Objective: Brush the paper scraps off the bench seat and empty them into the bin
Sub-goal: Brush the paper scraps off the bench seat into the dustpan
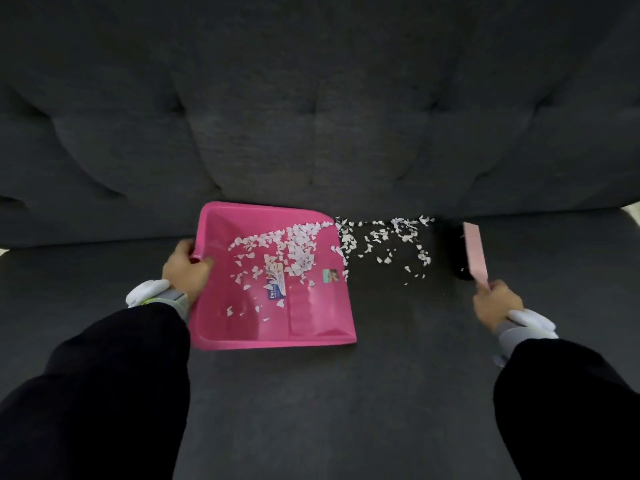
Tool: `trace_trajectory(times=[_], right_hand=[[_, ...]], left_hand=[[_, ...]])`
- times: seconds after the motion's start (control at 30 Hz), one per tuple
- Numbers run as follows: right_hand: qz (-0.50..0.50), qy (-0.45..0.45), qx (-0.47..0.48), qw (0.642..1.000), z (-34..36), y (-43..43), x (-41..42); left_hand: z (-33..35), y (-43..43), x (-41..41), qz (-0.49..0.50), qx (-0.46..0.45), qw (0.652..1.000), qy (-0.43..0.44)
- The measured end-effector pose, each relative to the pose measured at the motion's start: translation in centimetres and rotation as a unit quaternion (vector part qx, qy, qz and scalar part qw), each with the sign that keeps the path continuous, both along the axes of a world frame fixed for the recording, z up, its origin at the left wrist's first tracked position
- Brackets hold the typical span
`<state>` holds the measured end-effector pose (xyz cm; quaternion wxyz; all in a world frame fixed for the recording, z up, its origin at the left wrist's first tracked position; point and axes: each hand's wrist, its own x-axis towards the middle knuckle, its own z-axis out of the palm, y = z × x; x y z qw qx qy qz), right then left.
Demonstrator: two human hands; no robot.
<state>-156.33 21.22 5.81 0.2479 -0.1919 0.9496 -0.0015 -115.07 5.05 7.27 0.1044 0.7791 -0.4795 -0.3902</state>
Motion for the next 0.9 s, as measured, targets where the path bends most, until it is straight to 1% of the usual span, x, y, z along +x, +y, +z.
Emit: trace_trajectory(times=[0.07,0.1,0.3,0.47,0.53,0.6,0.7,0.77,0.83,0.9], right_hand=[[0.015,-0.001,-0.010,1.000,-0.6,0.1,-0.3],[0.024,-0.004,-0.024,0.999,-0.9,0.0,0.1],[0.112,-0.047,-0.094,0.988,-2.2,-1.4,6.5],[0.236,-0.097,-0.112,0.960,-2.1,-0.9,12.7],[0.258,-0.135,-0.138,0.947,-1.8,-0.6,14.7],[0.262,-0.154,-0.170,0.937,-1.4,-0.6,15.5],[0.233,-0.123,-0.190,0.946,-0.9,-1.2,14.3],[0.208,-0.080,-0.173,0.959,-1.1,-1.5,12.2],[0.183,-0.040,-0.135,0.973,-1.5,-1.5,10.2],[0.156,-0.022,-0.103,0.982,-1.8,-1.3,9.3]], left_hand=[[-0.2,0.7,-0.1,0.035,-0.035,0.999,0.020],[-0.3,1.0,-0.1,0.038,-0.044,0.998,0.025],[-0.5,1.0,0.2,0.035,-0.042,0.998,0.039],[-0.5,1.2,0.2,0.031,-0.048,0.998,0.038],[-0.5,1.0,0.3,0.036,-0.043,0.997,0.048],[-0.7,0.9,0.6,0.035,-0.042,0.997,0.055],[-0.7,1.1,0.8,0.041,-0.039,0.996,0.068],[-0.7,1.3,0.9,0.049,-0.037,0.995,0.080],[-0.7,1.4,1.0,0.050,-0.037,0.994,0.089],[-0.8,1.5,1.0,0.050,-0.036,0.994,0.094]])
